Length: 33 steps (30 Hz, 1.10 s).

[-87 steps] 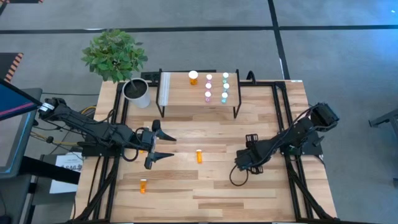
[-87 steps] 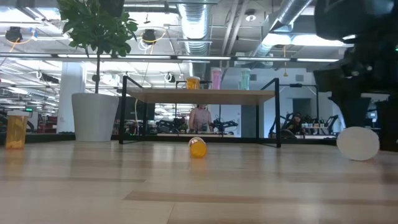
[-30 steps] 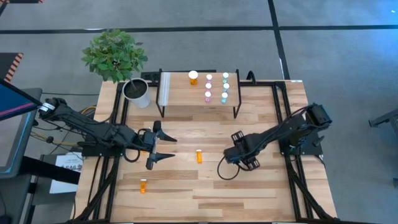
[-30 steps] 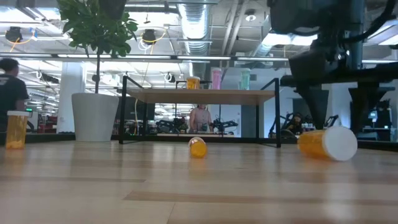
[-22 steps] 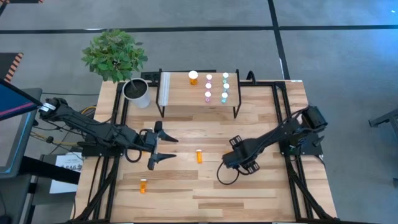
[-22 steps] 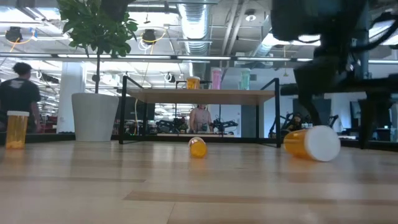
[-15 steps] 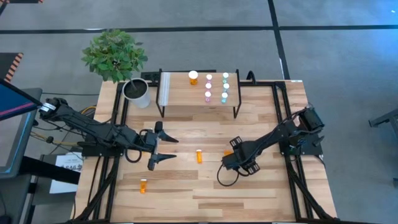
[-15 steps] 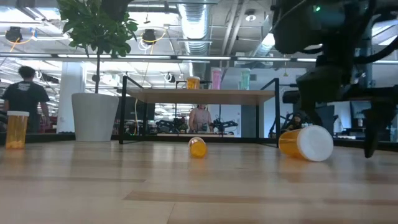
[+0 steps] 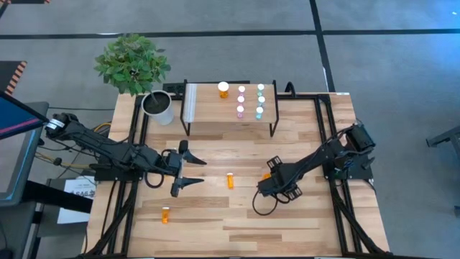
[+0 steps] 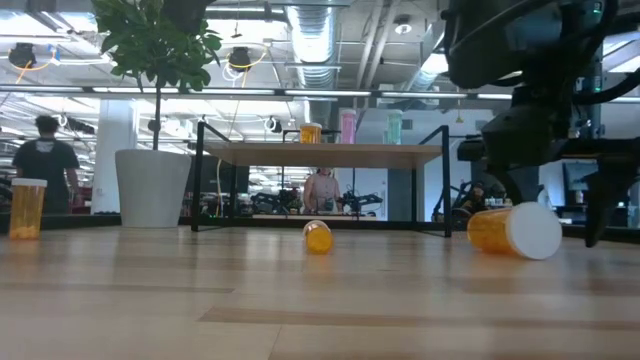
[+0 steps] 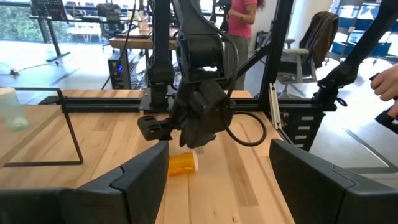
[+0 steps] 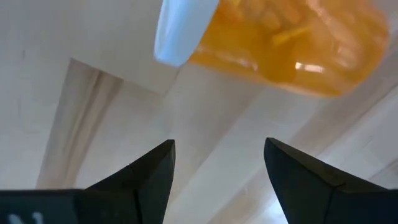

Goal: Pick and place medicine bottles onto shelf by color
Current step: Put the large orange pill bottle on the shelf aligned with the other large orange pill bottle

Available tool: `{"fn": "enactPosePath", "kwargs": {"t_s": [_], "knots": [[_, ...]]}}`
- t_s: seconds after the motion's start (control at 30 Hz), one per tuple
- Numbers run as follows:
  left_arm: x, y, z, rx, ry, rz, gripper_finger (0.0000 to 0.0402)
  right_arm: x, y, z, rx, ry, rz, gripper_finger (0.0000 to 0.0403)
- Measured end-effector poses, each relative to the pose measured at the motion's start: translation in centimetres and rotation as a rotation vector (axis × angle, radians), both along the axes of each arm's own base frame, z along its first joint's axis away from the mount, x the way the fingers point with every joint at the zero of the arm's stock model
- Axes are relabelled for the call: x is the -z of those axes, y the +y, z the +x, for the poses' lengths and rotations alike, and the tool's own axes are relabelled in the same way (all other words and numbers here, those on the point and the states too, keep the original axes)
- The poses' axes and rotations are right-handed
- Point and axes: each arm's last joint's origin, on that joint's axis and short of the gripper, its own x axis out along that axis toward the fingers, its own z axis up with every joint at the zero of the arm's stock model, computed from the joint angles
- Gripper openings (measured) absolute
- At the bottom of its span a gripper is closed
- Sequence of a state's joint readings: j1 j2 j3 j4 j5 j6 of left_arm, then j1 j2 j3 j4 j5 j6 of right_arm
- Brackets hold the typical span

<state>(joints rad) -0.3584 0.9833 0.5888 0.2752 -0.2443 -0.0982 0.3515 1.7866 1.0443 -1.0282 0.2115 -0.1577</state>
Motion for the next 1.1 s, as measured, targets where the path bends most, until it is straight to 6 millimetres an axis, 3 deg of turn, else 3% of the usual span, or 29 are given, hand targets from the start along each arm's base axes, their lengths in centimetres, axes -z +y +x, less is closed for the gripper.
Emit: {"fn": "enactPosePath", "kwargs": {"t_s": [0.2,0.47,0.73,1.1], "knots": [[0.0,0.0,0.0,0.000,0.000,0.000,0.0265,-0.1,-0.2,-0.2,-0.029,0.019,-0.035,0.0269],[0.0,0.0,0.0,0.000,0.000,0.000,0.0265,-2.2,0.2,1.1,-0.110,-0.013,-0.084,0.0269],[0.0,0.0,0.0,0.001,0.000,-0.003,0.0265,-2.9,1.4,1.9,-0.392,-0.018,-0.044,0.0269],[0.0,0.0,0.0,0.003,0.000,-0.004,0.0265,-2.8,1.7,2.8,-0.552,-0.056,-0.018,0.0269]]}}
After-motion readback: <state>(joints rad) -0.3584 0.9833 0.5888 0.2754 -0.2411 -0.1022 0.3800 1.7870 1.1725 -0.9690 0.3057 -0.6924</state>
